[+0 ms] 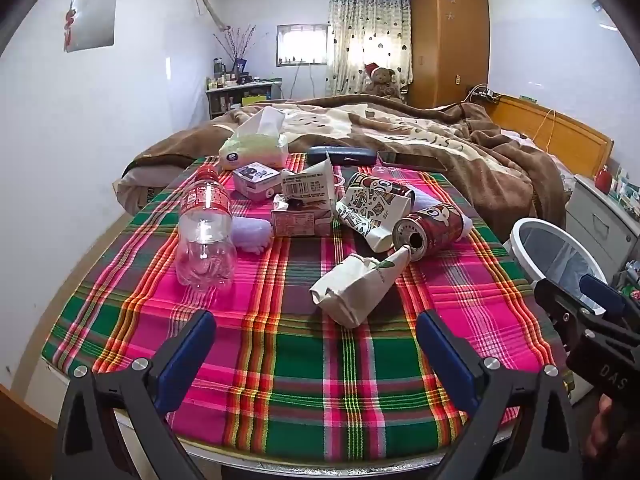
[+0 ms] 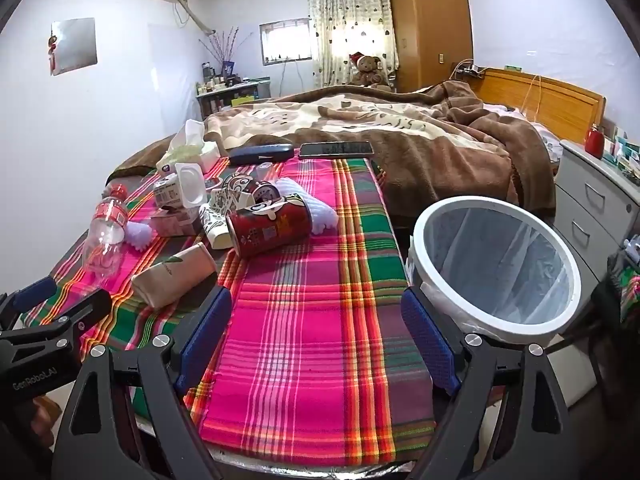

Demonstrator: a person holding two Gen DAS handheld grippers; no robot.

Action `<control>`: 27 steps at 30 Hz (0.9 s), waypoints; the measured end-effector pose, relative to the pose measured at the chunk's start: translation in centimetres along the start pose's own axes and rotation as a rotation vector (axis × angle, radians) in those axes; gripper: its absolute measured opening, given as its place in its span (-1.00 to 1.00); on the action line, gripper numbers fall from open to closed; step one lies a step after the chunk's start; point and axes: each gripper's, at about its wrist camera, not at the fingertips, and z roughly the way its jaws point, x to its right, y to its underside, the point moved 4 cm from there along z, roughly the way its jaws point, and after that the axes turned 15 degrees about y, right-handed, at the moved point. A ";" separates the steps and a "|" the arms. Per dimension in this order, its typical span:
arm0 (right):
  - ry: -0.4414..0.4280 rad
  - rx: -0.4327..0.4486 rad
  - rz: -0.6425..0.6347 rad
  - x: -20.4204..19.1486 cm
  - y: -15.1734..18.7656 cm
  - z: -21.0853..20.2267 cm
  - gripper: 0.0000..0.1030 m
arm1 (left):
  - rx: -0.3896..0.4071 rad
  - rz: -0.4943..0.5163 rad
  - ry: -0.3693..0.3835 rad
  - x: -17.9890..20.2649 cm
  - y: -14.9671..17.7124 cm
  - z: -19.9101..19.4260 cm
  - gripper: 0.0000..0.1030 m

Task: Collect trash

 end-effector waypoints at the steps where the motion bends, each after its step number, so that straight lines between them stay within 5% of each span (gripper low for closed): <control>1: 0.000 0.002 -0.001 0.0 0.0 -0.1 0.71 | 0.000 -0.001 0.000 0.0 0.0 0.0 0.97; 27: 0.008 0.016 -0.011 -0.1 -0.1 -0.6 0.71 | 0.002 -0.007 0.005 0.0 0.2 -0.3 0.97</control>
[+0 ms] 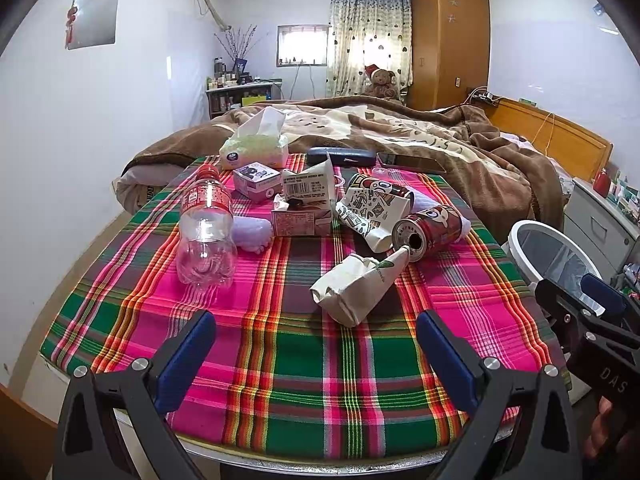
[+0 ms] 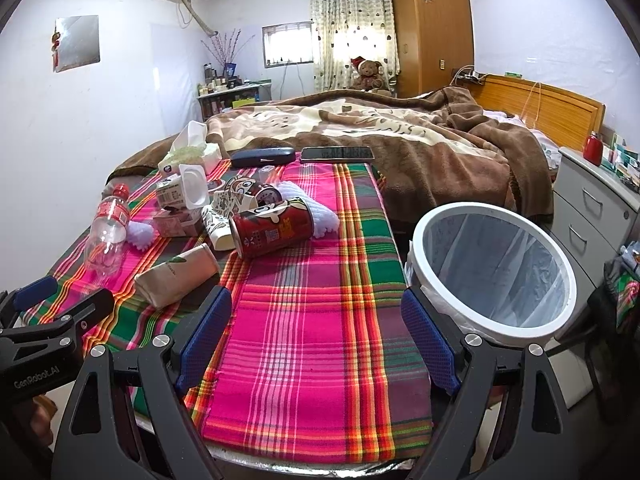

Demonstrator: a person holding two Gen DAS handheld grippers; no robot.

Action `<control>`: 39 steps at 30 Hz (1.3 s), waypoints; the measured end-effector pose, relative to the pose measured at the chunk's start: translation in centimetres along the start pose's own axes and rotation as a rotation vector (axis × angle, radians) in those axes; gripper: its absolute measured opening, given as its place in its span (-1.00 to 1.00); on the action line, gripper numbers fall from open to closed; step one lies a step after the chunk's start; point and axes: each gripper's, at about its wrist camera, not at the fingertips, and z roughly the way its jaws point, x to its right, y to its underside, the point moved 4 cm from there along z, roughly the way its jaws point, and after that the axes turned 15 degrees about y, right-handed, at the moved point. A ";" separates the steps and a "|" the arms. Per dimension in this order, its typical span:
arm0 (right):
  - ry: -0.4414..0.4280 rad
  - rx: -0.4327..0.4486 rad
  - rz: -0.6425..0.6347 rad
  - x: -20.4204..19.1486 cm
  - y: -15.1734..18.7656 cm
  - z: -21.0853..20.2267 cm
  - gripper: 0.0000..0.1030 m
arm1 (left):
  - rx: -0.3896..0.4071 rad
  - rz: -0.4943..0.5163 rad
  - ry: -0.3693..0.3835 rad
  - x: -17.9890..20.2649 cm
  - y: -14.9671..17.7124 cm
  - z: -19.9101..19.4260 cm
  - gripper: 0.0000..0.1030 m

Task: Collect trash

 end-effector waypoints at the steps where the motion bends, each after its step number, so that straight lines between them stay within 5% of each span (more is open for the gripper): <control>1: 0.000 0.001 0.002 0.0 0.0 0.0 0.71 | 0.000 -0.002 0.002 -0.1 -0.1 0.1 0.97; 39: 0.011 0.006 -0.006 0.2 0.0 -0.1 0.71 | 0.009 -0.014 -0.002 -0.6 -0.2 -0.1 0.97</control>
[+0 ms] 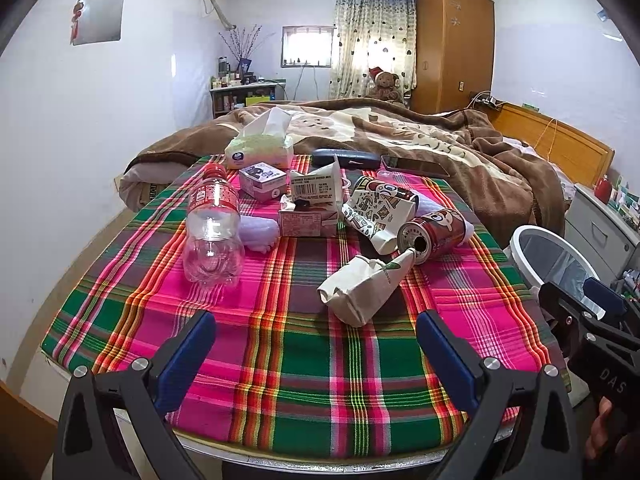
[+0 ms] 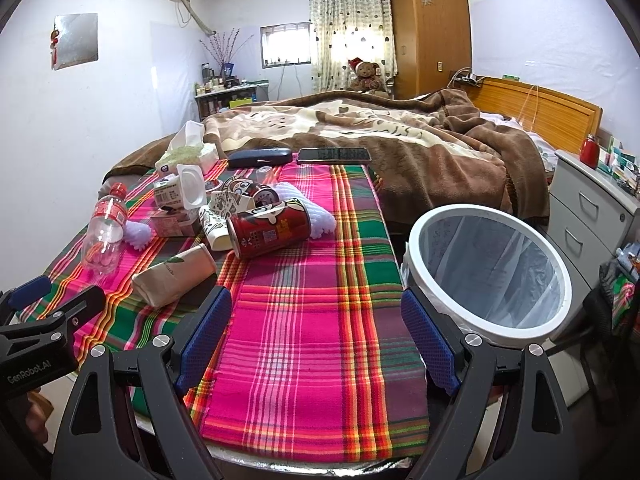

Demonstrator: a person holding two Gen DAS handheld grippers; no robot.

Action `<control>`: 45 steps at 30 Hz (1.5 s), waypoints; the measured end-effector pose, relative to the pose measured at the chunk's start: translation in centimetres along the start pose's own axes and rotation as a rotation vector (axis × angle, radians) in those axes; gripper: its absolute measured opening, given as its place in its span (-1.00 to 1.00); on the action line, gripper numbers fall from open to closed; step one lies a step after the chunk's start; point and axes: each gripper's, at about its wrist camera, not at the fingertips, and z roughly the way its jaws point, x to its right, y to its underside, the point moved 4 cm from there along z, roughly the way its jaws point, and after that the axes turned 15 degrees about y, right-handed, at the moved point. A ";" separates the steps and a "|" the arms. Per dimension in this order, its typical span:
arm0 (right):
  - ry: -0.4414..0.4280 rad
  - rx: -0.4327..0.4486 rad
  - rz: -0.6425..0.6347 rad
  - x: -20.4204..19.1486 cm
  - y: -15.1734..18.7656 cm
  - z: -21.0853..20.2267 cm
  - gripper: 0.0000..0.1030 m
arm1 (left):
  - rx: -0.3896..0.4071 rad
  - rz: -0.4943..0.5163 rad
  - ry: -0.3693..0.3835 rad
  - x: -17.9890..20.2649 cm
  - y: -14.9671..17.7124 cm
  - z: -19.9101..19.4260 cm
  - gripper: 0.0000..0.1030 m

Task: Collect trash

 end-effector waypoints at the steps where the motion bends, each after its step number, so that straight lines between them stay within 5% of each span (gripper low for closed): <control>1: 0.000 0.000 -0.001 0.0 0.0 0.0 0.71 | 0.000 -0.001 0.000 0.0 0.0 0.0 0.97; 19: 0.007 -0.004 -0.001 0.0 -0.1 0.1 0.71 | -0.004 -0.006 0.004 -0.3 -0.1 0.0 0.97; 30: -0.077 -0.110 0.071 -2.0 -2.1 4.8 0.71 | 0.014 -0.091 0.015 -7.3 -3.5 1.0 0.97; 41: -0.075 -0.171 0.105 -4.3 -4.2 8.6 0.71 | -0.049 -0.139 -0.030 -13.9 -6.1 4.8 0.97; 45: -0.068 -0.228 0.145 -4.7 -4.3 10.0 0.70 | -0.059 -0.170 -0.002 -15.2 -7.0 6.0 0.75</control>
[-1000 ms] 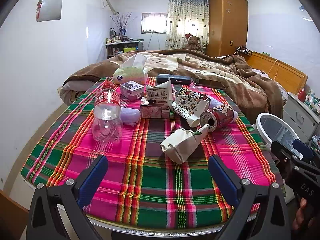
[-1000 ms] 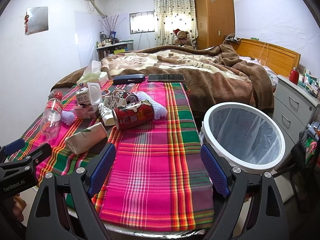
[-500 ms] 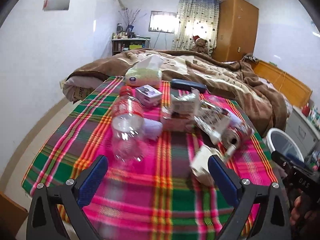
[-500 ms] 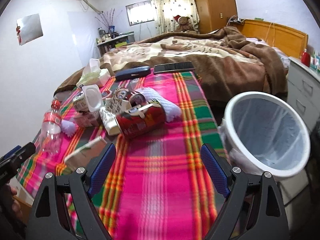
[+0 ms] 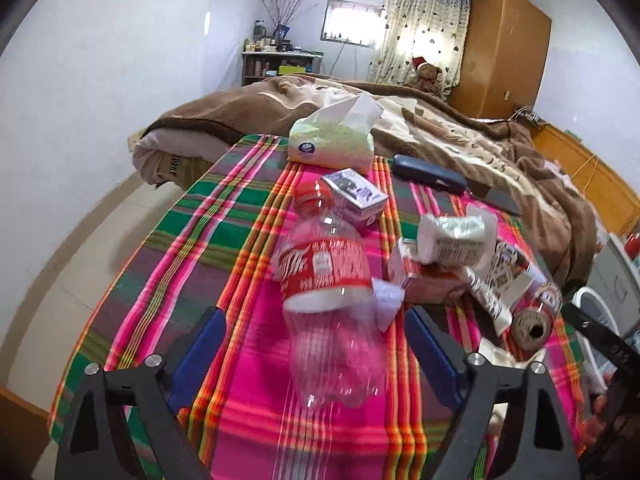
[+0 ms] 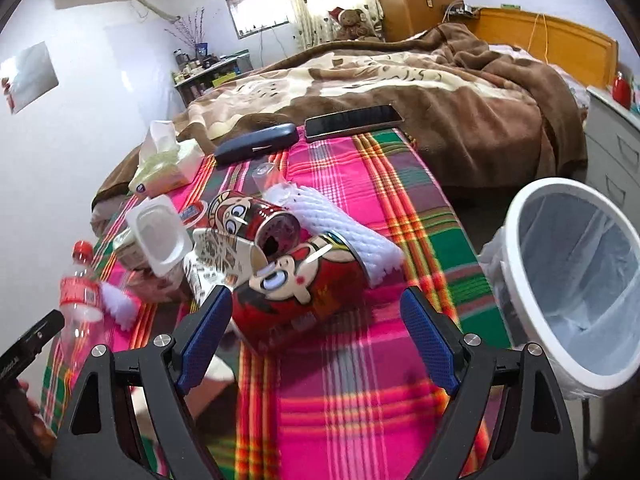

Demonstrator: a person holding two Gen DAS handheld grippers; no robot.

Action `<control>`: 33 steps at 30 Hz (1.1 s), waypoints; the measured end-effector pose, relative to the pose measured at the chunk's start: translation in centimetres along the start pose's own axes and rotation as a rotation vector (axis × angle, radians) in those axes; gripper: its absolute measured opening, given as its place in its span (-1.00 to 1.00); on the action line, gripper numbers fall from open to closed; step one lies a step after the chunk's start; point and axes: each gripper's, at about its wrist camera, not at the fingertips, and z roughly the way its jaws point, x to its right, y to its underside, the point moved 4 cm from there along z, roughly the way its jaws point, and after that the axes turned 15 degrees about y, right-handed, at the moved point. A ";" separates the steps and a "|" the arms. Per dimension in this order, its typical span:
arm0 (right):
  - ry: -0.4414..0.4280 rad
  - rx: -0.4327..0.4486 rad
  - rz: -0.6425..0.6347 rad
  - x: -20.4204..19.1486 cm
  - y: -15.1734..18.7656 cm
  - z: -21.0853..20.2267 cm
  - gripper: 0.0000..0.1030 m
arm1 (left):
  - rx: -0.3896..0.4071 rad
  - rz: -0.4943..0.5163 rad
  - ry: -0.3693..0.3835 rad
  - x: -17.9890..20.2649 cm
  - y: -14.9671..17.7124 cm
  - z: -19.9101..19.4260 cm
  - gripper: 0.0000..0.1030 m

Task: Collect trash
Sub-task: 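Grasp the red cartoon can with the right gripper while the left grasps the clear Coke bottle, then carry the can and bottle in both grippers over the white wastebasket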

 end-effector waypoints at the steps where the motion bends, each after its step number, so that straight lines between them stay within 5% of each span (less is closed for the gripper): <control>1: -0.004 -0.015 0.006 -0.2 -0.1 0.3 0.69 | -0.010 0.002 0.001 -0.2 -0.3 0.4 0.75; 12: 0.004 -0.096 0.021 -1.7 -0.8 2.3 0.44 | -0.076 -0.059 0.042 -2.0 -1.5 3.5 0.56; 23: 0.092 -0.053 -0.156 -2.4 -1.0 1.9 0.34 | -0.152 -0.071 0.082 -1.5 -0.7 6.0 0.30; 33: 0.086 -0.048 -0.137 -1.5 -0.9 2.1 0.14 | -0.142 -0.077 0.087 -1.0 -0.7 5.7 0.28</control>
